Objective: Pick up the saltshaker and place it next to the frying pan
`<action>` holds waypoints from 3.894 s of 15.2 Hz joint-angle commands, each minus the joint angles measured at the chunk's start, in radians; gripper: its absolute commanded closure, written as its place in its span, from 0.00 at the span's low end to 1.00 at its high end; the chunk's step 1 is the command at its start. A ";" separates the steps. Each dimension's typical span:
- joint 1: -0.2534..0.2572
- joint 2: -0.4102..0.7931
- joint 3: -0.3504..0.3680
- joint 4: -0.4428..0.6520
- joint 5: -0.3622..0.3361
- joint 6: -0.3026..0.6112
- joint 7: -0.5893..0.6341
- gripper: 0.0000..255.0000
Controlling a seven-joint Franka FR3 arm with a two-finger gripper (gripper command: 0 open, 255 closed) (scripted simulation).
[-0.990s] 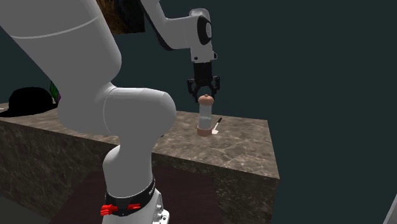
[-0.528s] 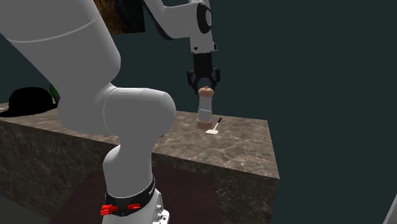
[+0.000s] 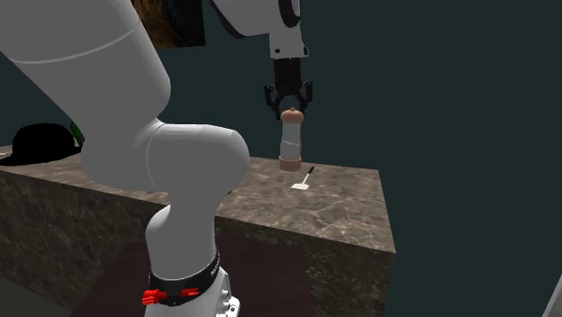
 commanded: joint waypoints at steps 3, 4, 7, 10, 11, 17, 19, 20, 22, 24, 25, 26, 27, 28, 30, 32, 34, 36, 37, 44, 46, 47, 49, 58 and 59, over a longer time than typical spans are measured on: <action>0.005 0.001 0.010 0.054 0.009 -0.054 -0.004 1.00; 0.005 0.001 0.012 0.068 0.011 -0.067 -0.005 1.00; 0.008 0.003 0.018 0.109 0.017 -0.106 -0.008 1.00; 0.011 0.007 0.024 0.152 0.023 -0.145 -0.012 1.00; 0.012 0.009 0.026 0.166 0.025 -0.158 -0.013 1.00; 0.017 0.025 0.035 0.258 0.036 -0.233 -0.022 1.00; 0.019 0.032 0.038 0.290 0.040 -0.259 -0.025 1.00; 0.020 0.035 0.039 0.306 0.042 -0.271 -0.026 1.00; 0.022 0.044 0.042 0.339 0.045 -0.296 -0.029 1.00; 0.024 0.052 0.044 0.373 0.048 -0.321 -0.032 1.00; 0.025 0.055 0.044 0.383 0.049 -0.328 -0.033 1.00; 0.032 0.065 0.061 0.387 0.059 -0.326 -0.012 1.00; 0.040 0.076 0.077 0.392 0.068 -0.324 0.010 1.00; 0.048 0.089 0.093 0.398 0.077 -0.322 0.032 1.00; 0.063 0.115 0.124 0.414 0.095 -0.318 0.074 1.00; 0.079 0.146 0.154 0.435 0.112 -0.314 0.115 1.00; 0.094 0.180 0.182 0.460 0.127 -0.310 0.155 1.00; 0.109 0.217 0.210 0.490 0.141 -0.308 0.195 1.00; 0.117 0.237 0.224 0.507 0.148 -0.307 0.214 1.00; 0.167 0.397 0.310 0.659 0.180 -0.312 0.344 1.00; 0.181 0.450 0.333 0.715 0.185 -0.319 0.380 1.00; 0.189 0.478 0.344 0.746 0.186 -0.323 0.398 1.00; 0.204 0.536 0.364 0.812 0.187 -0.334 0.432 1.00; 0.282 0.840 0.433 1.202 0.165 -0.434 0.567 1.00; 0.282 0.832 0.432 1.177 0.166 -0.416 0.568 1.00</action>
